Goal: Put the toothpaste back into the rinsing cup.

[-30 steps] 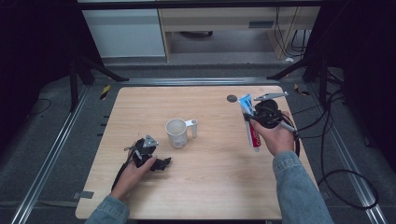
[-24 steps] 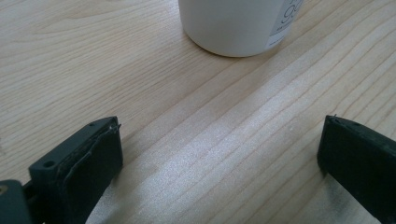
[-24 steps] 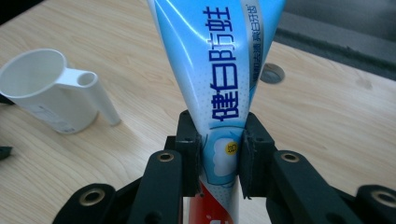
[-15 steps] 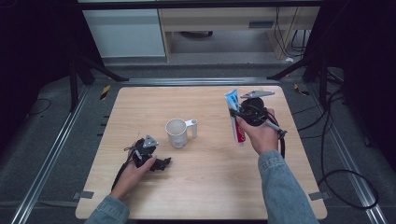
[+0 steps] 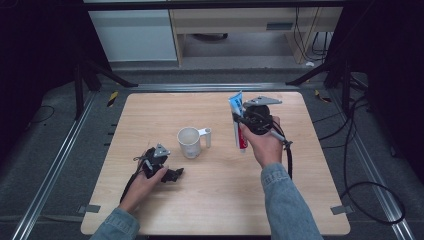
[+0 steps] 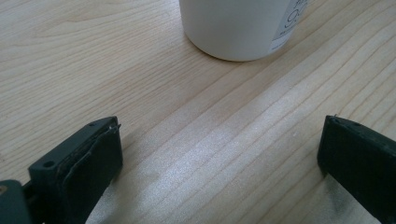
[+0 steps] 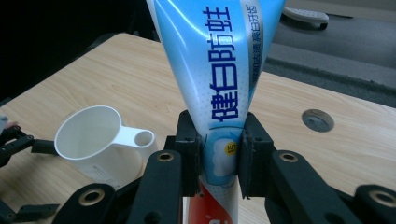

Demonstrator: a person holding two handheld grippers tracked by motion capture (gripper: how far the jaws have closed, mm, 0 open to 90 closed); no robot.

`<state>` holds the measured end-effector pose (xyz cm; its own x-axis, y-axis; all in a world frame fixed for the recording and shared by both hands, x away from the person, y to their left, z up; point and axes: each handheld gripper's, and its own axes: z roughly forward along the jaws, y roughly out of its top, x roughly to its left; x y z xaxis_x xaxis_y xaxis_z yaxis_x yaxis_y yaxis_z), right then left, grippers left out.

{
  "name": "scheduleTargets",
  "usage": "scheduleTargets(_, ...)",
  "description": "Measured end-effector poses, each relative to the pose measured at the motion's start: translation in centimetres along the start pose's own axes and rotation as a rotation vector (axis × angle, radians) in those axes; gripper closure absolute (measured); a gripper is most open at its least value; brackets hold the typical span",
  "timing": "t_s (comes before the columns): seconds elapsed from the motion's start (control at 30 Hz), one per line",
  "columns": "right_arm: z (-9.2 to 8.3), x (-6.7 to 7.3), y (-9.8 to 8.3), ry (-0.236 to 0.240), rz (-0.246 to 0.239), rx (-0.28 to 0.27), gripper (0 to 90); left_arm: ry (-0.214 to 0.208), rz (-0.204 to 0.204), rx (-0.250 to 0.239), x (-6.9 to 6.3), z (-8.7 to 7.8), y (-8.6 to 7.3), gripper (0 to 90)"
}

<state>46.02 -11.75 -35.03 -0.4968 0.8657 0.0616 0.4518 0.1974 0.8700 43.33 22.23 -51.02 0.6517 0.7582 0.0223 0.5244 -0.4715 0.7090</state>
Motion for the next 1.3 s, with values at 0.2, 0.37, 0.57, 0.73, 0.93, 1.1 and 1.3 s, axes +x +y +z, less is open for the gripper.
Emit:
scheduleTargets(0.2,1.0,1.8,0.1,0.019,-0.009,-0.046,73.1,0.000,0.003,0.001,0.0,0.0,0.0,0.0)
scheduleTargets(0.37,1.7,3.2,0.7,0.046,-0.007,-0.083,73.1,-0.002,0.003,0.000,0.1,0.0,0.0,0.0)
scheduleTargets(0.57,2.3,4.1,1.1,0.052,-0.011,-0.104,73.1,-0.003,0.005,0.000,0.1,0.1,0.1,0.0)
scheduleTargets(0.73,2.4,4.7,1.3,0.042,0.005,-0.124,73.0,-0.002,0.005,0.001,0.1,0.1,0.1,0.0)
scheduleTargets(0.93,2.1,5.6,1.4,0.018,0.002,-0.160,72.9,-0.002,0.006,0.001,0.1,0.1,0.1,0.0)
scheduleTargets(1.1,2.0,6.7,1.6,0.002,-0.013,-0.186,72.9,-0.002,0.002,-0.002,0.1,0.1,0.1,0.0)
scheduleTargets(1.3,1.6,7.5,2.1,-0.021,-0.013,-0.219,72.9,-0.003,0.003,-0.002,0.1,0.1,0.1,0.0)
